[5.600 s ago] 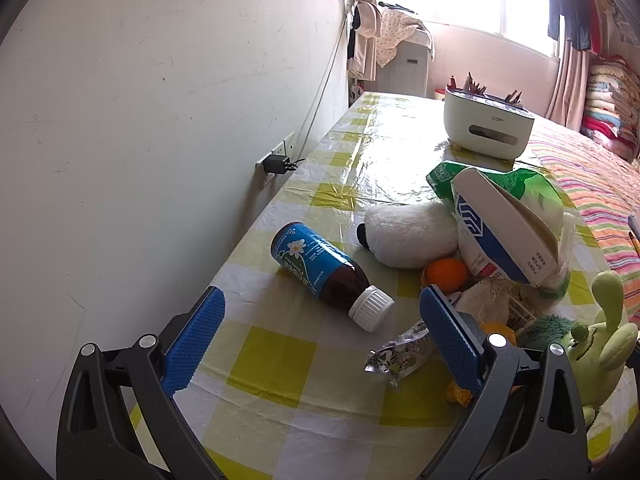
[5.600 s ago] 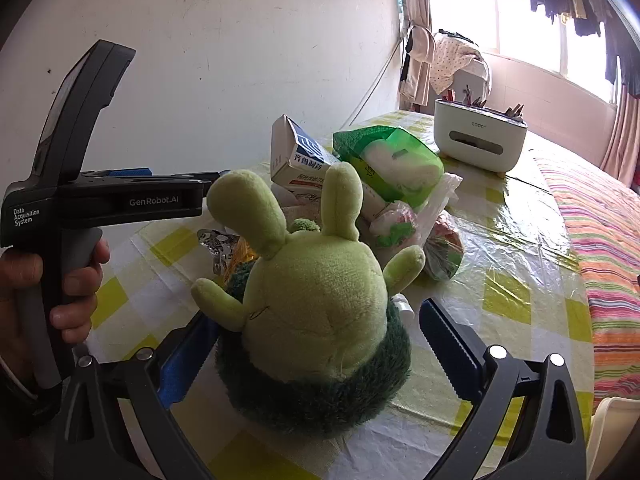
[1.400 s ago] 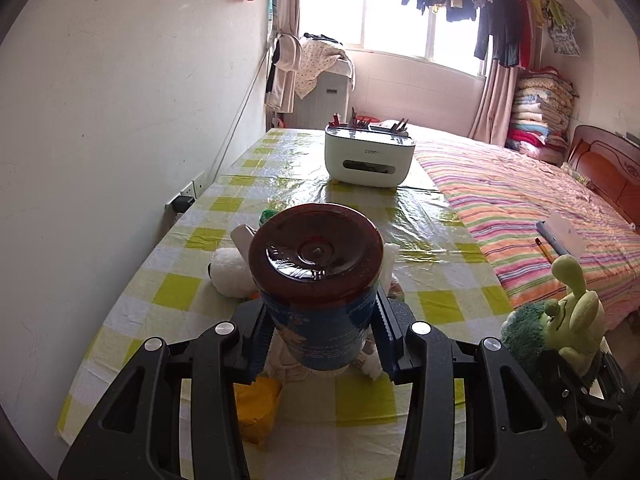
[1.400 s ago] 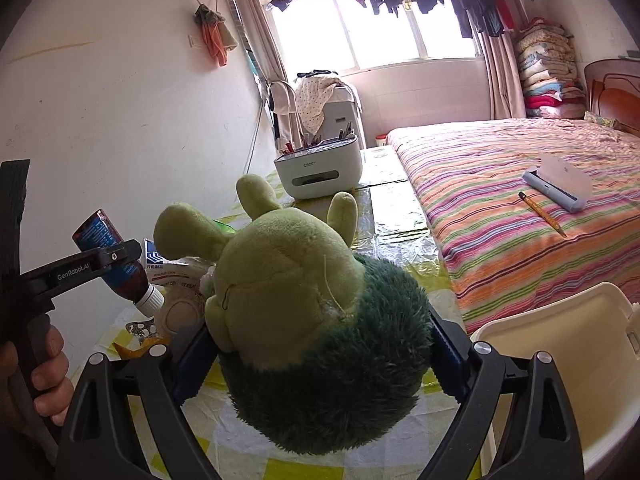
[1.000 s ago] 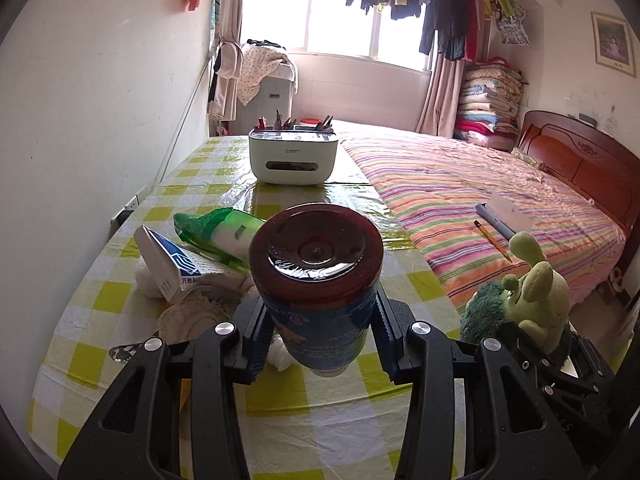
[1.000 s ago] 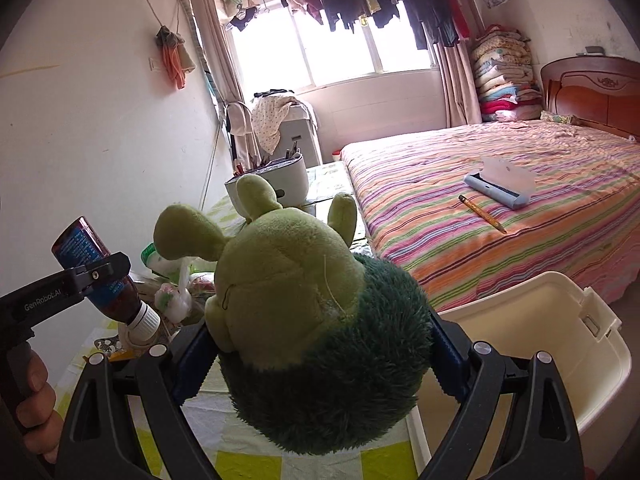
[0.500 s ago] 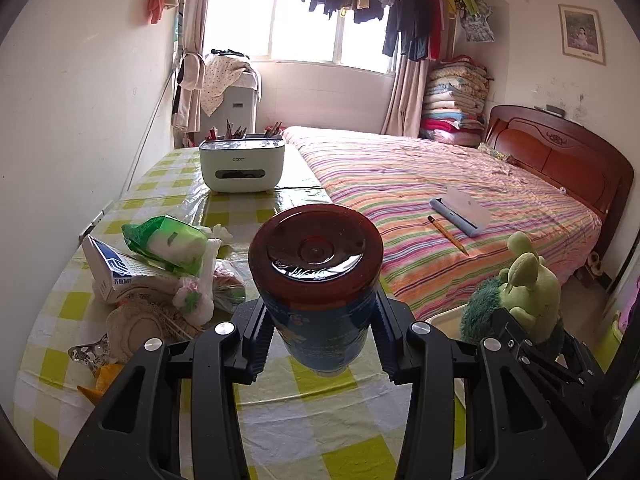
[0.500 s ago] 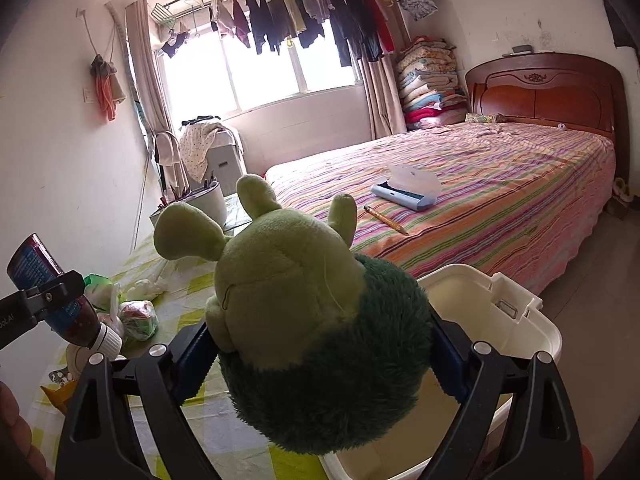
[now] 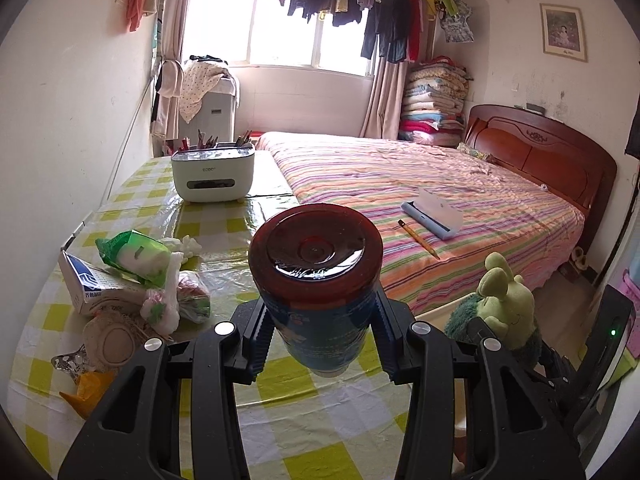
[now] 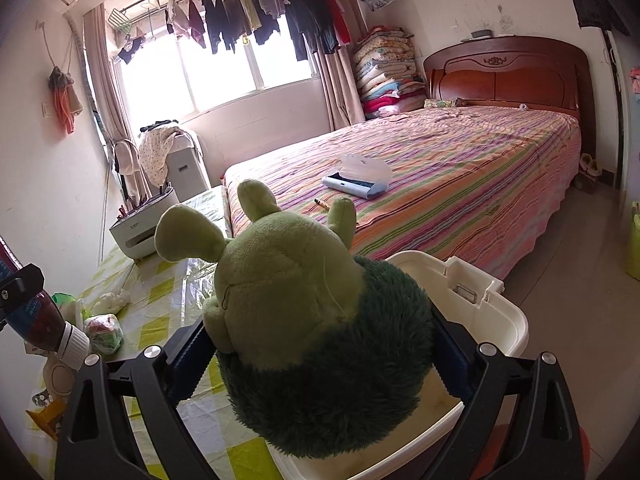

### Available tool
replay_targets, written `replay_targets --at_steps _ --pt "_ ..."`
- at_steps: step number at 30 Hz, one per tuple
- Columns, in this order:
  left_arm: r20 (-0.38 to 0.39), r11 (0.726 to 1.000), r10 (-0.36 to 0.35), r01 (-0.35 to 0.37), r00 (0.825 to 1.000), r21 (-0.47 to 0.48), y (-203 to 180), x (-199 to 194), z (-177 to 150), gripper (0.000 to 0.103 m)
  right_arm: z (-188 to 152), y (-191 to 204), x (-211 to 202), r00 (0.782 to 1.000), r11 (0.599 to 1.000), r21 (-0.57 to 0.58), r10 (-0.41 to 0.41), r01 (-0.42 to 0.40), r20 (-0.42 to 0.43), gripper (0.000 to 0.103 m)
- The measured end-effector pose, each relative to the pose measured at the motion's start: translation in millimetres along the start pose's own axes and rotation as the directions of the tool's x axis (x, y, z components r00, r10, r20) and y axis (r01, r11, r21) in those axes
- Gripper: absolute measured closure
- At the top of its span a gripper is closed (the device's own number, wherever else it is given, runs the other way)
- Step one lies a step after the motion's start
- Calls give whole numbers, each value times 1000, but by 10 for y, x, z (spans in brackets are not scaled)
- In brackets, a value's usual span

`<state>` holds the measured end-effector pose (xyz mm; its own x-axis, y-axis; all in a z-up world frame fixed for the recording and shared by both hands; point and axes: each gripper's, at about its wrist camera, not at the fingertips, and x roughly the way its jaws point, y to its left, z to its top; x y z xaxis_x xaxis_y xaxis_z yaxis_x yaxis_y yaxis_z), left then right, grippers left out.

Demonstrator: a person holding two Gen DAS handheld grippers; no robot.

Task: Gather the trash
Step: 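Carry the plush into the cream basket and open the right tool while the left tool carries the bottle, then lower the brown bottle into the cream basket and open the left tool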

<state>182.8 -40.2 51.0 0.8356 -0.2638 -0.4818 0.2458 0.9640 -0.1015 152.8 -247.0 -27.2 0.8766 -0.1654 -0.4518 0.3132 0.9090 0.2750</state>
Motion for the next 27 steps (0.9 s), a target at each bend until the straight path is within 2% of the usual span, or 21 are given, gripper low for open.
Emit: replay_targets --at_steps 3,8,15,18,20,23,27 --pt "4 1000 0 0 1000 9 -53 35 2 60 9 -85 -22 1000 1000 27 11 -12 9 8" --pt "-13 1000 -1 1 1000 31 -145 140 -19 60 31 -164 76 998 997 72 38 -35 -40 8" --pt "-28 998 -13 15 1000 53 -238 208 -53 60 88 -205 -108 998 996 69 50 -53 45 8" --pt "-45 997 -49 52 998 55 -287 243 -60 60 136 -343 -208 995 991 123 44 -54 84 8" --pt "-62 994 -83 87 995 58 -352 281 -70 60 175 -442 -308 992 988 153 6 -26 129 8" --pt "-93 986 -153 159 984 59 -505 362 -81 60 192 -609 -477 978 975 221 -54 8 203 7" --pt "-128 970 -226 236 966 64 -760 481 -95 60 137 -851 -575 967 945 327 -97 16 235 7"
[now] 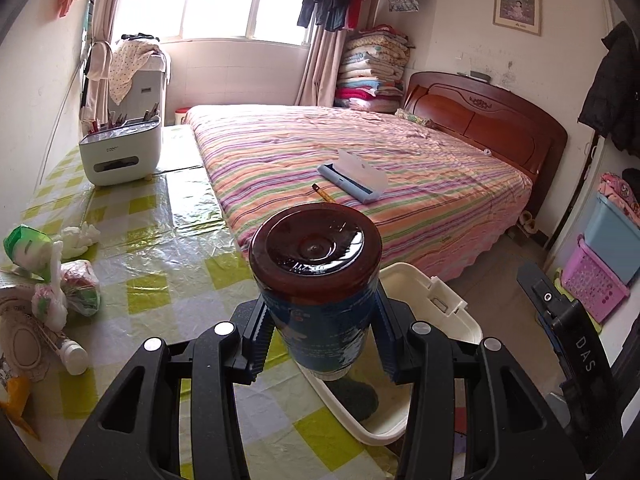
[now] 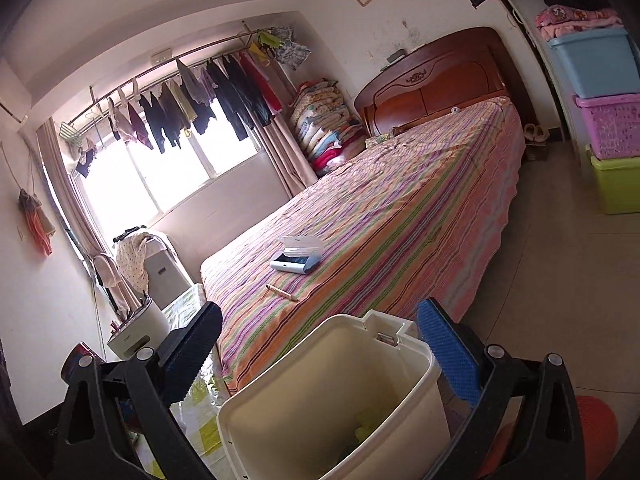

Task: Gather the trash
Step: 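Lower the brown bottle into the cream basket and open the left tool, then grasp the white-and-blue medicine box with the left tool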

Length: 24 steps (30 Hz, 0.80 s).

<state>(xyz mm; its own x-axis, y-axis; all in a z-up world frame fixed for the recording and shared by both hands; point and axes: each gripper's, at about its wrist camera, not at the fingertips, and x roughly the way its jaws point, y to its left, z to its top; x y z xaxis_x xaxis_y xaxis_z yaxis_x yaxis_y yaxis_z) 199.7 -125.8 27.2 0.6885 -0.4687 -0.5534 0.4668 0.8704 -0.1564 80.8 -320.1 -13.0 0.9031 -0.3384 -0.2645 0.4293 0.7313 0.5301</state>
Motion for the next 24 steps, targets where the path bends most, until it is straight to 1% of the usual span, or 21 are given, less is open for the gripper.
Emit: replay_targets --at_steps 2,5,8,9,11,12,13,15,19,22,24 --pt "-18 1000 -22 22 1000 3 -72 93 -15 60 26 -122 -28 1000 999 52 -13 13 11 7" --pt "-51 999 -54 54 997 -1 -150 221 -34 60 37 -276 -27 1000 992 124 -17 17 -1 7" --pt "-49 999 -49 49 998 10 -210 297 -45 59 29 -340 -10 1000 987 161 -6 9 -17 7" --pt "-45 999 -47 48 998 22 -231 314 -51 57 28 -336 -7 1000 987 161 -6 9 -18 7" --pt "-36 998 -39 40 999 46 -285 343 -60 45 25 -309 -7 1000 989 146 -5 8 -20 7" --pt "-24 998 -31 32 999 55 -301 342 -65 32 23 -291 -14 1000 991 137 -1 4 -19 7" --pt "-4 998 -16 16 1000 60 -307 330 -64 25 19 -276 -19 1000 991 131 0 2 -17 7" --pt "18 998 7 -8 1000 59 -273 291 -60 25 8 -260 -17 1000 992 126 6 -4 -20 7" --pt "19 999 30 -30 999 18 -84 166 -17 25 -1 -246 -9 999 993 118 20 -17 -28 7" --pt "46 996 94 -94 995 5 136 21 13 24 -23 -167 -4 999 995 98 34 -30 -36 7" --pt "65 987 157 -158 985 6 302 -78 19 24 -44 -90 5 998 996 76 45 -42 -43 7"
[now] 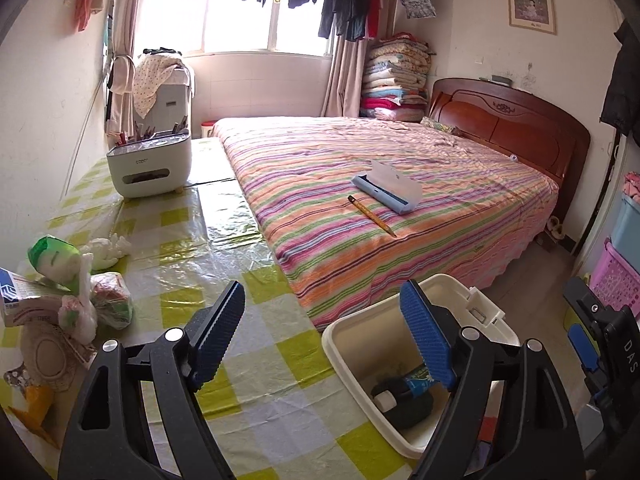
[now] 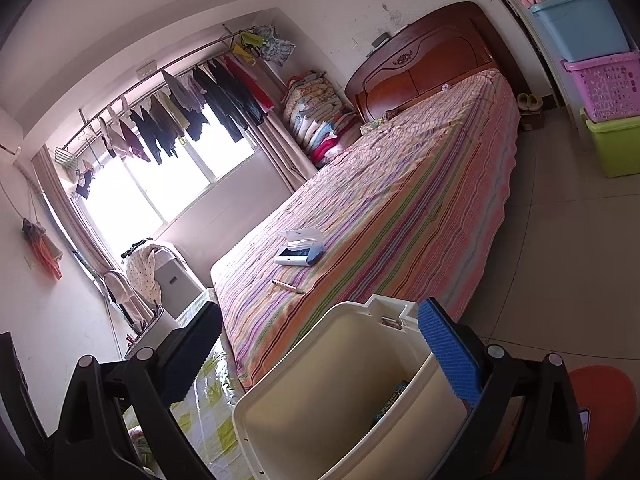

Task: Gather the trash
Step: 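Grasp the white-and-blue medicine box with the left tool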

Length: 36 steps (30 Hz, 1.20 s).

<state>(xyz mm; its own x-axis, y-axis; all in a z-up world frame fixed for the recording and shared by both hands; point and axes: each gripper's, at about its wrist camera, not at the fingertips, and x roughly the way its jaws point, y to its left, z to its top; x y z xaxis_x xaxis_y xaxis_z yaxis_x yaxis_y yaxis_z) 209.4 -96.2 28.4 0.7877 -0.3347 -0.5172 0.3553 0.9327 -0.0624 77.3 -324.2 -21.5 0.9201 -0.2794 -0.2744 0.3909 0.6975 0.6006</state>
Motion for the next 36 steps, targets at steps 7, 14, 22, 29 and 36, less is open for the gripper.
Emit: replay_targets --at_steps 7,14,22,29,36 --pt "6 984 165 -164 986 -74 876 -322 -71 20 -149 349 -8 998 995 -72 62 -63 -21 7" --pt "-18 909 314 -306 949 -284 1947 -816 -140 20 -352 853 -70 990 974 -179 135 -140 -44 7" --pt "-201 835 273 -335 941 -436 2824 -448 -91 20 -570 1233 -137 984 942 -285 169 -179 -60 8" --pt "-306 796 200 -336 931 -503 3165 -59 -128 49 -600 1287 -185 982 932 -311 178 -188 -60 8" --pt "-291 783 155 -297 944 -546 3143 -85 -197 66 -598 1284 -192 980 931 -306 186 -198 -70 8"
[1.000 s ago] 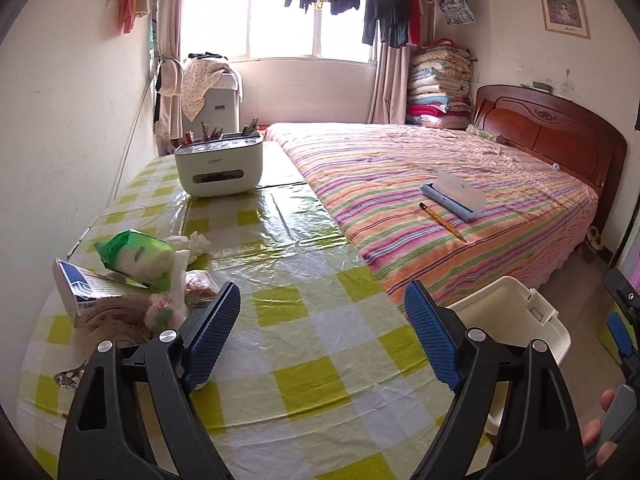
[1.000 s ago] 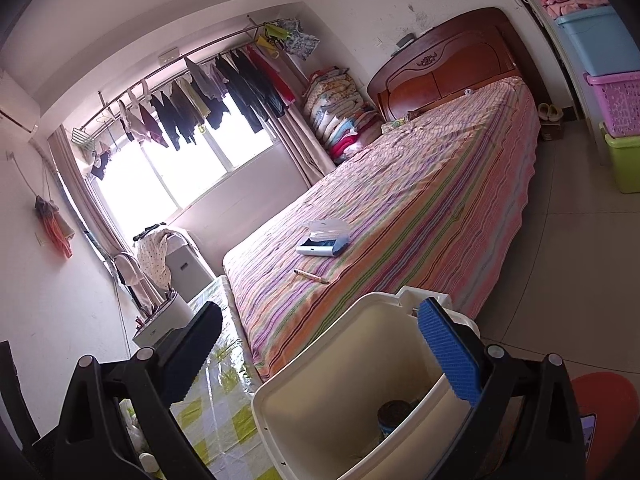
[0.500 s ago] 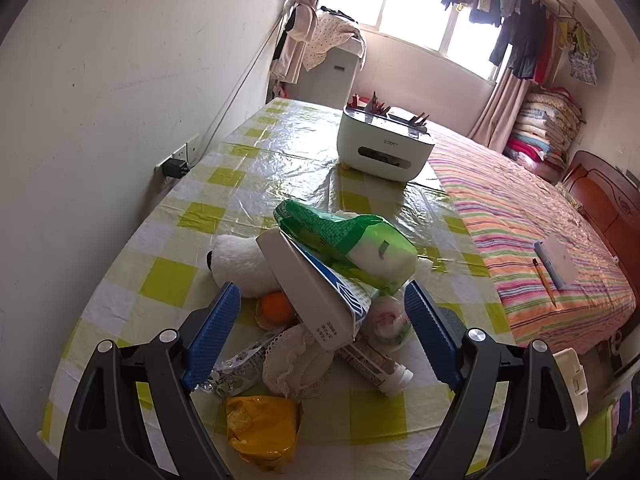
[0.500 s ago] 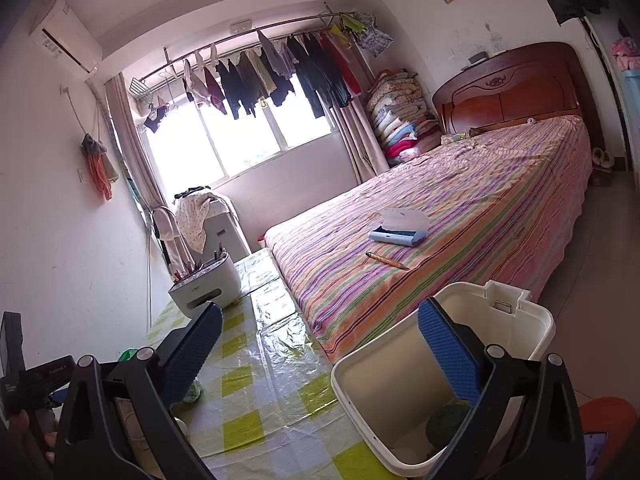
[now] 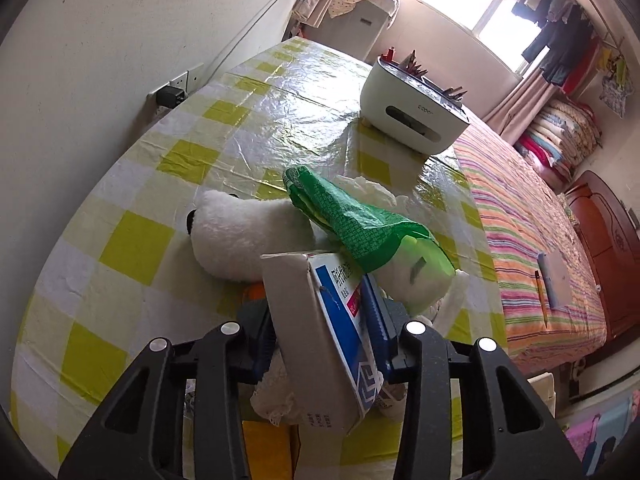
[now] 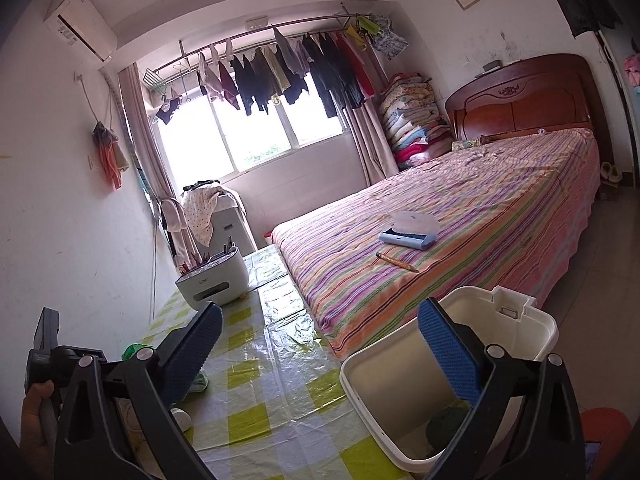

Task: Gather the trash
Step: 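Grasp the white-and-blue medicine box with the left tool, then grasp the white pill bottle with the right tool while the left tool holds the box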

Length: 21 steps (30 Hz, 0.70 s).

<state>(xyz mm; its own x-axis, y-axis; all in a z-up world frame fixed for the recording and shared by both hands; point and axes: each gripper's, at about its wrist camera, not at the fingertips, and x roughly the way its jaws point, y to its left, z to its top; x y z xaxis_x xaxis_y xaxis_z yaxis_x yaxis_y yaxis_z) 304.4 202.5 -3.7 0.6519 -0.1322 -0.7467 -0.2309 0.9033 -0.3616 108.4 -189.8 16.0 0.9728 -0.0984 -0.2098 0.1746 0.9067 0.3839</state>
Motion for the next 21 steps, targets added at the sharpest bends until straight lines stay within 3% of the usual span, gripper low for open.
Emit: replay_targets --at_steps 5,7,10,12,15,21 --pt "35 999 -2 0 999 44 -1 -169 -102 67 -78 207 99 995 996 -50 75 -79 -64 8" --pt "54 998 -9 5 999 64 8 -265 -144 67 -132 325 172 983 985 -79 141 -151 -115 8" --pt "82 996 -27 20 996 85 43 -443 -202 67 -258 582 352 931 946 -128 259 -299 -257 8" --pt "107 994 -40 28 993 108 64 -566 -237 67 -366 794 456 880 903 -174 316 -394 -354 8" --pt "143 989 -47 26 989 143 85 -726 -301 67 -546 1112 579 814 835 -248 339 -492 -473 8" --pt "206 983 -61 23 977 181 138 -988 -423 66 -937 1603 709 739 694 -403 282 -597 -611 8"
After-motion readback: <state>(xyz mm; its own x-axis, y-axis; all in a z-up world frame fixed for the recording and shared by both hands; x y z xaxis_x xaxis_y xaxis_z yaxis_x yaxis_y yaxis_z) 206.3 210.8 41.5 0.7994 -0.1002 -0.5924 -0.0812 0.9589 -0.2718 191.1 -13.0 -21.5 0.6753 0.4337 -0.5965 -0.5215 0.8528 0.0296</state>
